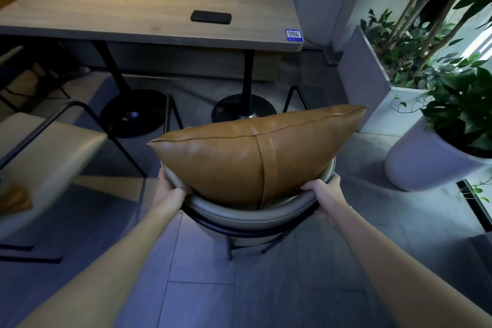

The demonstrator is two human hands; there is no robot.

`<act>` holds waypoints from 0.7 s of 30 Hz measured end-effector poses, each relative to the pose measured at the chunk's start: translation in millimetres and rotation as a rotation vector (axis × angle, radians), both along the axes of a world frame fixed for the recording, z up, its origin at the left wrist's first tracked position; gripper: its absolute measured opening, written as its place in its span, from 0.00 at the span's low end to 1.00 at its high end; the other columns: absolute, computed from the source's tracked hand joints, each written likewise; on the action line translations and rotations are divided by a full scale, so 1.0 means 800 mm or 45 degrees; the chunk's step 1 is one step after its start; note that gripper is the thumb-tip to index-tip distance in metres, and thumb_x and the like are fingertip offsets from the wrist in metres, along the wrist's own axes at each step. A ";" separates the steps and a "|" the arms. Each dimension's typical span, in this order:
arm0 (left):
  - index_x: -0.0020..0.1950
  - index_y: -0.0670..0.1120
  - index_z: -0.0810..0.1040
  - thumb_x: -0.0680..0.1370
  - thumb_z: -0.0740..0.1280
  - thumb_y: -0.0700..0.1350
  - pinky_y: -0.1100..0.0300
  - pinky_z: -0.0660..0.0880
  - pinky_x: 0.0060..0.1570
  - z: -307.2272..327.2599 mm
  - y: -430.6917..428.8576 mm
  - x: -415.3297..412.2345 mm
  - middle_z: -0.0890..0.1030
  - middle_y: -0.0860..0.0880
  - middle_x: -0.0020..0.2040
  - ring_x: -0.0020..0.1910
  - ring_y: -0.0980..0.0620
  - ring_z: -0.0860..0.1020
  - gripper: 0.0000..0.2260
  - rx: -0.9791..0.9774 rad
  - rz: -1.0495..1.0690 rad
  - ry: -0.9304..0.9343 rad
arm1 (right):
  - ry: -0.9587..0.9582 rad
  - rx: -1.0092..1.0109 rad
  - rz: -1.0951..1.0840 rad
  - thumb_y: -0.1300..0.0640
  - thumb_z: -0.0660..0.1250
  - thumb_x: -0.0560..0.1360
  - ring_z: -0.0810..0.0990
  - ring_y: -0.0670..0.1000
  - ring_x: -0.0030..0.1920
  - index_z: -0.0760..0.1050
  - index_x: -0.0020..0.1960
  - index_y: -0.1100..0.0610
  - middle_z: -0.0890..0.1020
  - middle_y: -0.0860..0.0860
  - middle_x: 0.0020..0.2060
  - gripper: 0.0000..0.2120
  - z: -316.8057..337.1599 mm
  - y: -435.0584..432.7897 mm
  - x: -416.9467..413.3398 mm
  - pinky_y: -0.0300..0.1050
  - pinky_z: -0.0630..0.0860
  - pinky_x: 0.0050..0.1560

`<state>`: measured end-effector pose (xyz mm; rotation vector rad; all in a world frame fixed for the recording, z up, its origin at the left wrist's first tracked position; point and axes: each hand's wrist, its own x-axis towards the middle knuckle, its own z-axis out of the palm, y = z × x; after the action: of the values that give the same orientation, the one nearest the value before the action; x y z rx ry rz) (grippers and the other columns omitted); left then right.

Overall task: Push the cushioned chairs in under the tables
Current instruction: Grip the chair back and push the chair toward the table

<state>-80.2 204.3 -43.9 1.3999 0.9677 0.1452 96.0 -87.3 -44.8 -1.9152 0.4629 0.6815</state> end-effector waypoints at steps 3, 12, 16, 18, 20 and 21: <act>0.80 0.53 0.58 0.75 0.70 0.32 0.43 0.76 0.63 0.000 0.005 0.000 0.76 0.49 0.65 0.62 0.44 0.76 0.38 0.025 -0.003 -0.006 | -0.010 -0.002 -0.003 0.60 0.70 0.74 0.81 0.62 0.57 0.60 0.73 0.47 0.79 0.57 0.60 0.33 -0.003 0.002 0.003 0.51 0.82 0.38; 0.79 0.54 0.61 0.76 0.72 0.37 0.41 0.73 0.66 -0.008 0.026 0.020 0.75 0.50 0.68 0.66 0.45 0.75 0.35 0.165 -0.037 -0.061 | -0.060 0.066 -0.026 0.58 0.72 0.72 0.83 0.62 0.56 0.62 0.70 0.44 0.80 0.54 0.59 0.31 -0.012 0.009 0.015 0.60 0.86 0.43; 0.80 0.50 0.58 0.78 0.70 0.37 0.47 0.70 0.69 -0.009 0.020 0.024 0.71 0.53 0.65 0.65 0.51 0.71 0.35 0.193 -0.040 -0.127 | -0.080 0.038 -0.014 0.59 0.70 0.74 0.83 0.62 0.55 0.62 0.69 0.46 0.80 0.54 0.58 0.28 -0.015 0.012 0.024 0.55 0.85 0.38; 0.78 0.52 0.61 0.77 0.71 0.36 0.46 0.72 0.67 -0.009 0.018 0.023 0.74 0.53 0.62 0.63 0.50 0.73 0.33 0.199 -0.013 -0.128 | -0.087 0.021 -0.022 0.58 0.70 0.73 0.83 0.62 0.55 0.62 0.69 0.46 0.80 0.55 0.58 0.29 -0.021 0.011 0.025 0.56 0.86 0.39; 0.72 0.56 0.65 0.76 0.71 0.34 0.46 0.75 0.63 -0.007 0.016 0.026 0.77 0.56 0.56 0.58 0.49 0.76 0.30 0.178 0.026 -0.126 | -0.102 0.007 -0.025 0.58 0.70 0.72 0.83 0.63 0.56 0.64 0.68 0.47 0.80 0.56 0.59 0.28 -0.026 0.009 0.026 0.57 0.85 0.40; 0.68 0.58 0.66 0.75 0.70 0.33 0.48 0.77 0.60 -0.006 0.015 0.028 0.78 0.58 0.53 0.56 0.50 0.78 0.30 0.165 0.042 -0.129 | -0.116 -0.003 -0.029 0.59 0.70 0.73 0.83 0.63 0.56 0.64 0.68 0.48 0.80 0.56 0.58 0.27 -0.025 0.008 0.026 0.56 0.85 0.39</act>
<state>-57.8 215.9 -48.7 1.4811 0.9101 0.3056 117.2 -81.1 -64.8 -1.9314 0.4271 0.5765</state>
